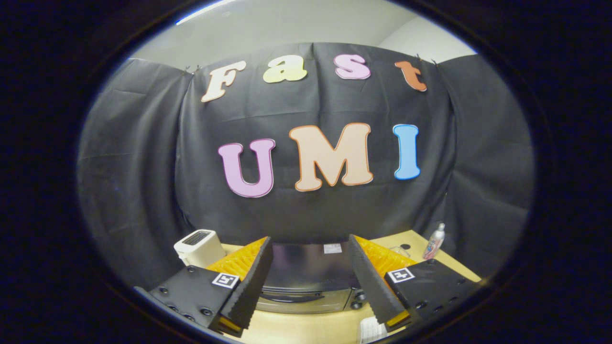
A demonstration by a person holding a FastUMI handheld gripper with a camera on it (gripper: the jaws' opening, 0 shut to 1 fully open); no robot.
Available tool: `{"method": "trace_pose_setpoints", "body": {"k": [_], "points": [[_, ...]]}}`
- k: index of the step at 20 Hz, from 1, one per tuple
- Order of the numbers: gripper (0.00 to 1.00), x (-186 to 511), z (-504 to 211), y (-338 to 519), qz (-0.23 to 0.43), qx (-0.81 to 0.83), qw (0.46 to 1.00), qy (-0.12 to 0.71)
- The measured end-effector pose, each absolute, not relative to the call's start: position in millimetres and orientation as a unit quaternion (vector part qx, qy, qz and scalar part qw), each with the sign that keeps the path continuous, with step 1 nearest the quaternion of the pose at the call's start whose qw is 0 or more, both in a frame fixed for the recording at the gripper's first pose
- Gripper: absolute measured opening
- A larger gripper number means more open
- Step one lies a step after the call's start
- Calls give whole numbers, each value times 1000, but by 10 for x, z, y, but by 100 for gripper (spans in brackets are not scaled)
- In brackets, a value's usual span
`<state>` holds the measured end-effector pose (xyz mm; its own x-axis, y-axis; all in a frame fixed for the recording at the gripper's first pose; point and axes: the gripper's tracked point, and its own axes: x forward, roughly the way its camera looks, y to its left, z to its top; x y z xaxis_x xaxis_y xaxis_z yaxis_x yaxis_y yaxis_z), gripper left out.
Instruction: Open the toaster oven, put the food inside, and close the toaster oven door.
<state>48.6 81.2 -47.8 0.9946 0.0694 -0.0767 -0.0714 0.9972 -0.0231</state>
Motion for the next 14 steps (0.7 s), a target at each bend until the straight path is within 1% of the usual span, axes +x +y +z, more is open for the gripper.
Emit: {"method": "trace_pose_setpoints", "body": {"k": [9, 14], "points": [[97, 303, -421, 773, 26, -14, 999, 39], [97, 161, -316, 611, 9, -13, 999, 34]]}}
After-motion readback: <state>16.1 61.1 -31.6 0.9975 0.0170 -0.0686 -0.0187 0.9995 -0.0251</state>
